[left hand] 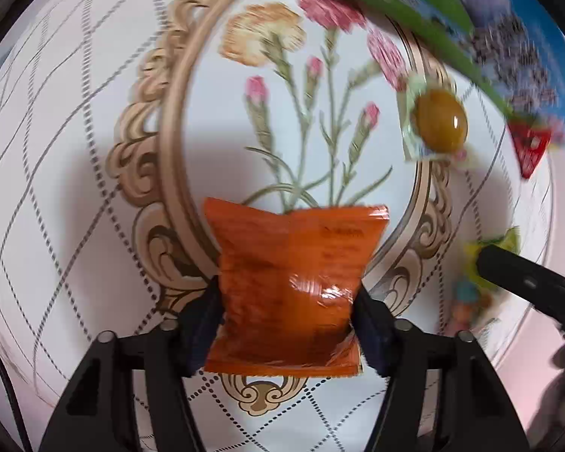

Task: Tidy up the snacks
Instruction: 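Grasp the orange packet with the left tool while the right tool grasps the green candy bag, then carry the orange packet and green candy bag into the box, open both tools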

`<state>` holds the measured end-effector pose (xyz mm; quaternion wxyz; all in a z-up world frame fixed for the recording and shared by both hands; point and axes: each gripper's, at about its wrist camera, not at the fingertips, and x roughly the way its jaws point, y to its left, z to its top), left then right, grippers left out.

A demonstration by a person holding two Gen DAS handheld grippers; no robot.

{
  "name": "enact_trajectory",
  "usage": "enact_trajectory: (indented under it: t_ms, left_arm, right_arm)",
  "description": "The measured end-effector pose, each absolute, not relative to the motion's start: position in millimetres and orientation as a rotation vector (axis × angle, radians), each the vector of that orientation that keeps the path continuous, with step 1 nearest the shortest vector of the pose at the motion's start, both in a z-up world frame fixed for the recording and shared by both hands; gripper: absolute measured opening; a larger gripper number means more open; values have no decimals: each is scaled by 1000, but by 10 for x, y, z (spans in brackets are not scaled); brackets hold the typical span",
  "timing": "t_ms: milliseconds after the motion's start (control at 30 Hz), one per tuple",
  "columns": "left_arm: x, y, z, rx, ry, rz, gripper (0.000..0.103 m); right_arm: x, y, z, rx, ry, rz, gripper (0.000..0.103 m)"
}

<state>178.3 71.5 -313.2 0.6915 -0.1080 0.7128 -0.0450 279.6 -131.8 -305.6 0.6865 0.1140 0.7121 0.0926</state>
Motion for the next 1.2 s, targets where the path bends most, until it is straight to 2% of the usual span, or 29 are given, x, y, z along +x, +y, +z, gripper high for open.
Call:
enact_trajectory:
  t_ms: [67, 267, 300, 367, 400, 467, 600, 833, 1200]
  left_arm:
    - [1787, 699, -3161, -221, 1599, -120, 72]
    - [1854, 558, -3171, -226, 1590, -95, 72]
    - [1852, 563, -3164, -221, 1587, -85, 66]
    - [1847, 409, -3145, -203, 1578, -61, 61]
    - [1830, 382, -3124, -194, 1570, -53, 56]
    - [1827, 395, -3085, -185, 1563, -51, 54]
    - [1777, 389, -2960, -194, 1553, -63, 48]
    - [1901, 207, -2483, -197, 1502, -147, 46]
    - [2626, -414, -1255, -251, 1351, -371, 46]
  right_arm:
    - [2769, -1256, -3014, 142, 1561, 233, 85]
    - [2288, -980, -3038, -97, 1524, 280, 85]
    - [2263, -928, -3108, -101, 1535, 270, 85]
    - [2249, -881, -3256, -86, 1550, 236, 79]
    - [2233, -830, -3320, -100, 1542, 216, 70]
    - [2183, -784, -3367, -181, 1501, 196, 60]
    - [2050, -846, -3323, -148, 1448, 216, 55]
    - [1820, -1407, -3027, 71, 1416, 216, 55]
    - [2079, -2270, -1950, 282, 1235, 248, 55]
